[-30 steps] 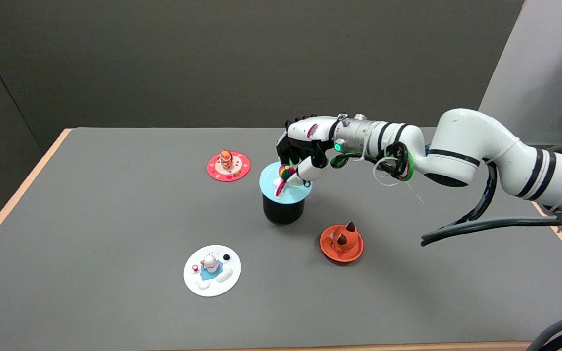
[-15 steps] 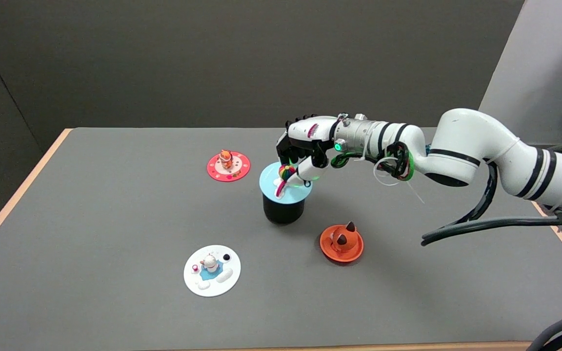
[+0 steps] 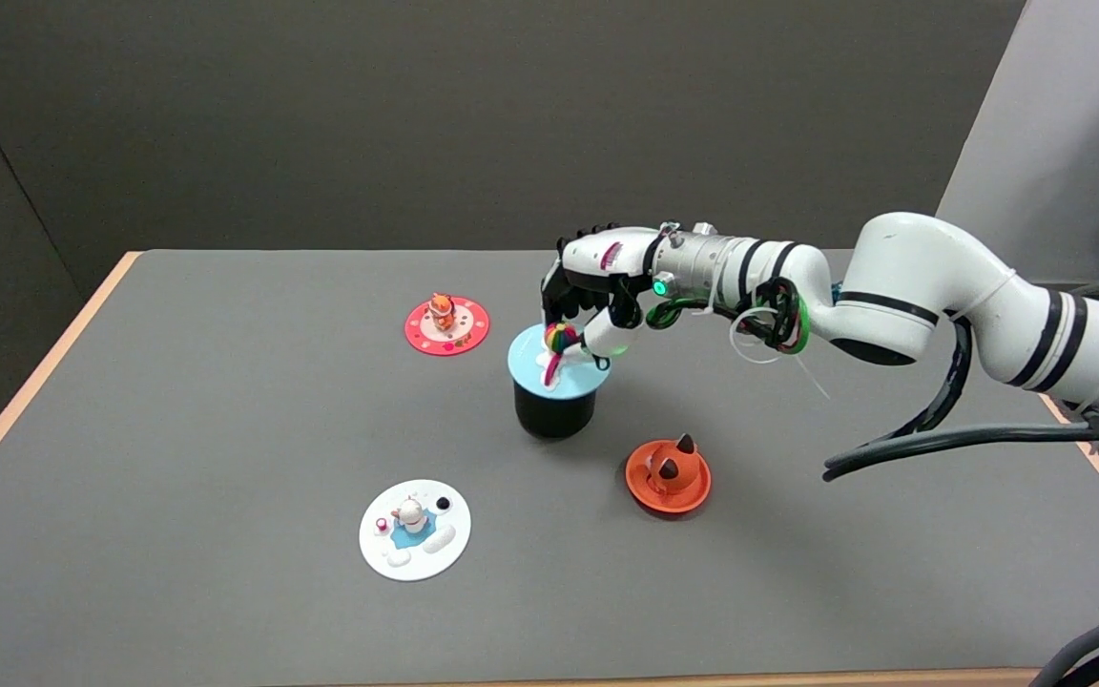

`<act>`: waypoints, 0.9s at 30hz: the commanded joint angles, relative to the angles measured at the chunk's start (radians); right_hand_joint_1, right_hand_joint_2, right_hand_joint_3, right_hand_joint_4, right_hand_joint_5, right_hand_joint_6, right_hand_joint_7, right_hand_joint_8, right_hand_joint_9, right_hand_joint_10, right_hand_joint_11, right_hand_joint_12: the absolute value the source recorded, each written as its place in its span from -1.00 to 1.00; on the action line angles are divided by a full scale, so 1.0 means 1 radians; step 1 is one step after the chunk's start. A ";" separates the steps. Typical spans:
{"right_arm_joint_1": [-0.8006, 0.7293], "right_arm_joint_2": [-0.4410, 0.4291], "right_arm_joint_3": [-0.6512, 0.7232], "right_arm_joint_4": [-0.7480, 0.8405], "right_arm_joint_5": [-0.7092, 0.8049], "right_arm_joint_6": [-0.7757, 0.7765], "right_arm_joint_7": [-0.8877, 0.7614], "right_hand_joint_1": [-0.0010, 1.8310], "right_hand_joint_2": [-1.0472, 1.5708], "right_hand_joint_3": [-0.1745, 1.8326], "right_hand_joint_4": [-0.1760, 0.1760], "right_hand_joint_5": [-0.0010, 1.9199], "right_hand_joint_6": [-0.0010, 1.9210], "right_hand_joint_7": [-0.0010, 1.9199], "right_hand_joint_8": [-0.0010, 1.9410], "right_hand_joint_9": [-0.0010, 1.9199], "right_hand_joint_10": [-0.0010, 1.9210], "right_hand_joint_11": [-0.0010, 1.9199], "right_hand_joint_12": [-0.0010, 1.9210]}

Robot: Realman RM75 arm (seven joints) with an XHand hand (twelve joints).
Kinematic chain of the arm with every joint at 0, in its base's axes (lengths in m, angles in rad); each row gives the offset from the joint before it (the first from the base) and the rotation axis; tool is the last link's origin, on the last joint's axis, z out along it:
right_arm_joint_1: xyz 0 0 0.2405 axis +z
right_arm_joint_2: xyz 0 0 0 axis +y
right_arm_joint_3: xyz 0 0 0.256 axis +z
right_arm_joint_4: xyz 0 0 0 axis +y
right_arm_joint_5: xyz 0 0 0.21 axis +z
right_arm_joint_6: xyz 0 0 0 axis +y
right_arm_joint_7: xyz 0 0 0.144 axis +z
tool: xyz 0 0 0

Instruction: Place the cup lid with blue sky onto the cup.

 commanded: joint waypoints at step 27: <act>-0.085 0.005 0.233 -0.038 -0.161 -0.042 -0.002 0.04 0.36 -0.07 -0.40 -0.39 -0.84 -0.44 -0.21 -0.66 0.12 -0.54 -0.25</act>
